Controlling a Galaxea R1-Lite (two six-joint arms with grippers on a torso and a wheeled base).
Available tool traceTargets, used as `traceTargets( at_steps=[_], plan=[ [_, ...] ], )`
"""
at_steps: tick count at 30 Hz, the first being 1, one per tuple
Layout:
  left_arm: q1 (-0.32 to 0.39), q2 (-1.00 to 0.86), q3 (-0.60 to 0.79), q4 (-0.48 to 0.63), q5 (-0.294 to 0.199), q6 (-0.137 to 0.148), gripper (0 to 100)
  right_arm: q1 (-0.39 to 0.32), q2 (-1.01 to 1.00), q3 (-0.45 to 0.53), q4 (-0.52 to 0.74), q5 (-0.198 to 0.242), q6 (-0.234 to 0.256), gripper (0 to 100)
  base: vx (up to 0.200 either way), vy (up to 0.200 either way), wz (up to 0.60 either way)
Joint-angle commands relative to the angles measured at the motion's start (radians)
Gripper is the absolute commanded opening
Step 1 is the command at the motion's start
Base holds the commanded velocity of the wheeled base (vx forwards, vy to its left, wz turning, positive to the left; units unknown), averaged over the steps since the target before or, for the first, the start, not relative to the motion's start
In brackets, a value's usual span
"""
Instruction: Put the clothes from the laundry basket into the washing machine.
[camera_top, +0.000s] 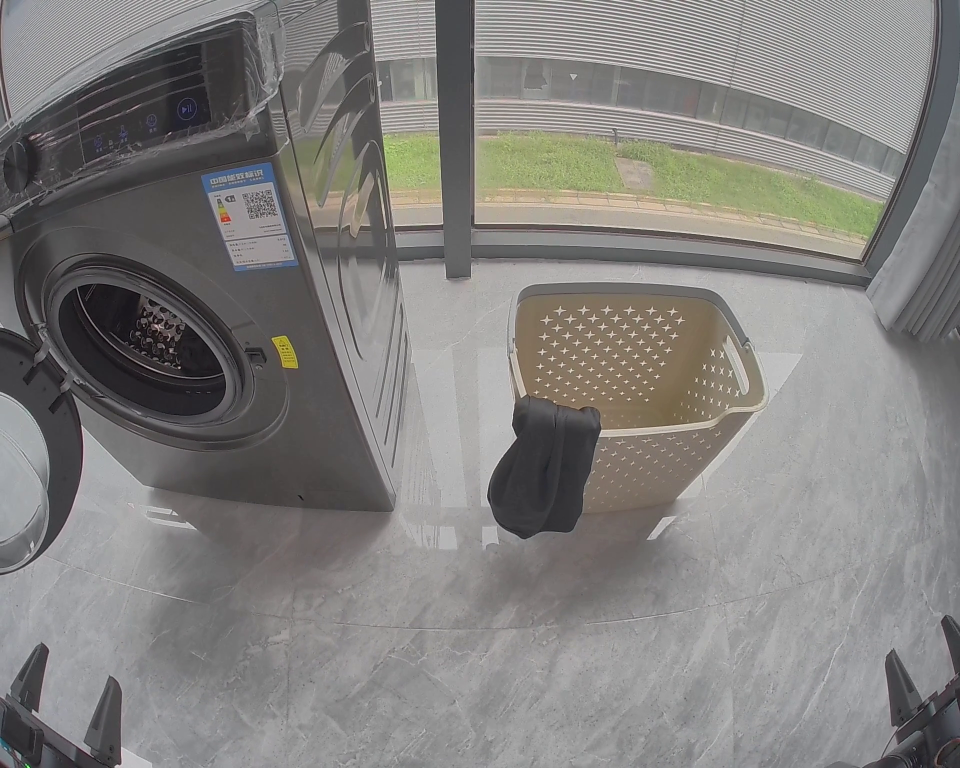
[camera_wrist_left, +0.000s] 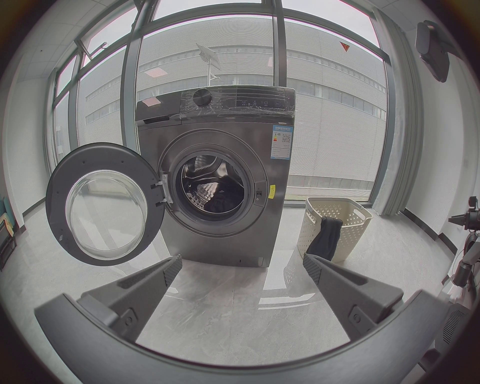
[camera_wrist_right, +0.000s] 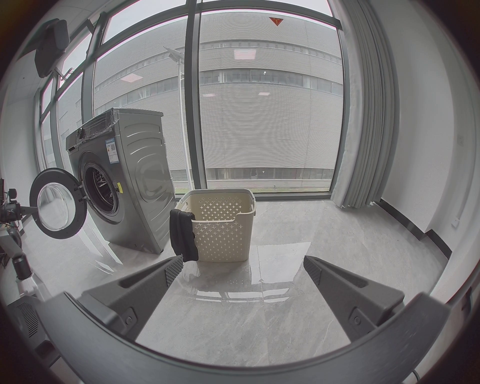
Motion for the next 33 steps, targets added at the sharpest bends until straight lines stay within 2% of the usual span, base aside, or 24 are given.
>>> traceTargets(
  at_steps=[1,12,27,33],
  plan=[
    [0.0,-0.012,0.018,0.0,0.001,-0.001,100,-0.002,-0.009,0.008,0.0,0.0,0.0,100,0.2,0.0,0.0],
    [0.0,-0.012,0.018,0.0,0.002,0.001,100,0.0,-0.01,0.008,0.0,0.0,0.0,100,0.2,0.0,0.0],
    [0.0,-0.013,0.018,0.0,0.002,0.001,100,-0.002,-0.009,0.01,-0.002,-0.001,0.002,100,0.0,0.0,0.0],
    [0.0,-0.012,0.018,0.0,0.002,0.001,100,0.0,-0.01,0.01,0.0,0.013,-0.004,100,0.0,0.0,0.0]
  ],
)
